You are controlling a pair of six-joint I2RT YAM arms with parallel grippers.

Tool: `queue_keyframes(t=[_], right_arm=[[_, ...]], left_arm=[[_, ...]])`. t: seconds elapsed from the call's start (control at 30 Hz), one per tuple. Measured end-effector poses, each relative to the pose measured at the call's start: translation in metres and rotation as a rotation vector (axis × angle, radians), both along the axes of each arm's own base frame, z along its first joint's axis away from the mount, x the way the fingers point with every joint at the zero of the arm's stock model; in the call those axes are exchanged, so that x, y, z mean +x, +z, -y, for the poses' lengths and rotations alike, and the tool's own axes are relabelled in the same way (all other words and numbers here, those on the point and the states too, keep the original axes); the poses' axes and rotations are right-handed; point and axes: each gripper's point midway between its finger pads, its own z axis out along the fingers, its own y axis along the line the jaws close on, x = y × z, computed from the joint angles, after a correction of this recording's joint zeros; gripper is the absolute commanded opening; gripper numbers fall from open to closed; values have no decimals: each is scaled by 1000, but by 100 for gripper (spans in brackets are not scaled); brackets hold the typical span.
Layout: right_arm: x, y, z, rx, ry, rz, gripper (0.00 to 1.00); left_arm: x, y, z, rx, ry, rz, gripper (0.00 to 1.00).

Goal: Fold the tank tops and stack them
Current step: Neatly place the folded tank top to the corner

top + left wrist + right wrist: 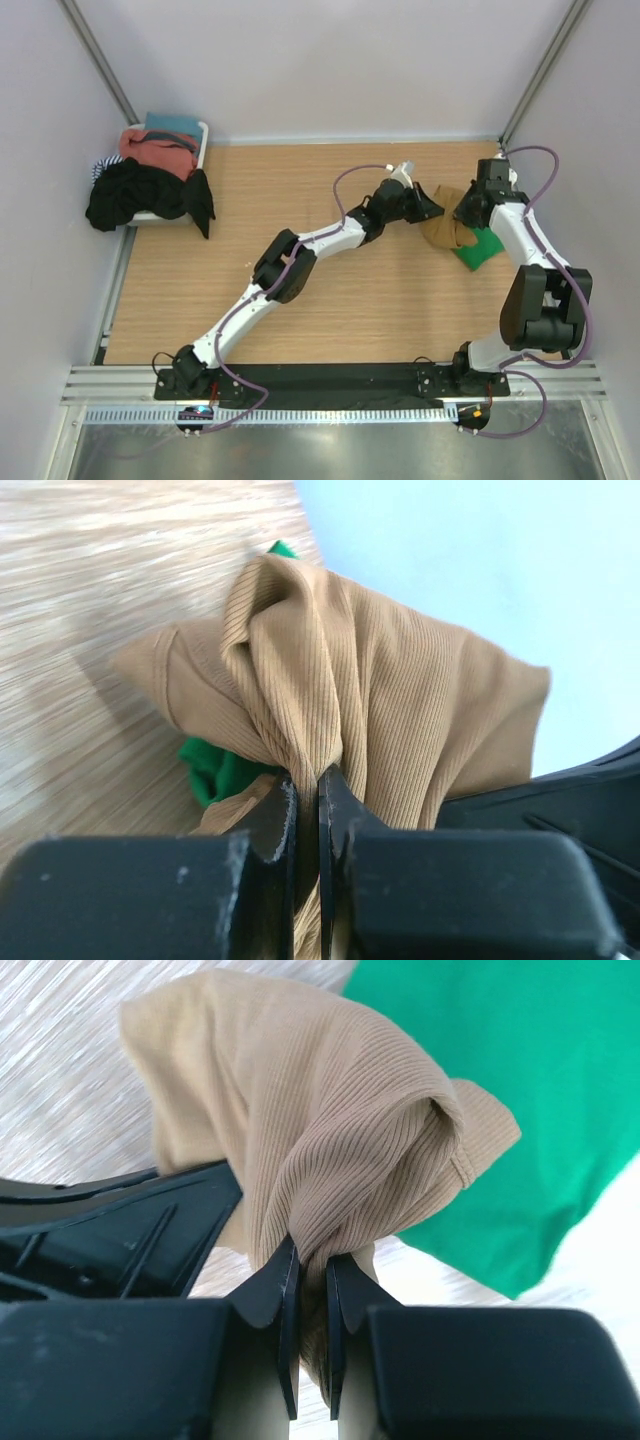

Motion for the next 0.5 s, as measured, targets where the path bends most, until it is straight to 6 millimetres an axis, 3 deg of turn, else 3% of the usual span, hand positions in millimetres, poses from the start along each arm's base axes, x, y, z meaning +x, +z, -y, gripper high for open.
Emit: queue_keyframes(t=[0.33,0.5], right_arm=[[-10,2,21,-14,-75,11,1],[-15,-3,36,-15,-135,20,1]], left_arm=[[-4,20,11,-49,9,82,0],[-2,60,26,-122,23,175,0]])
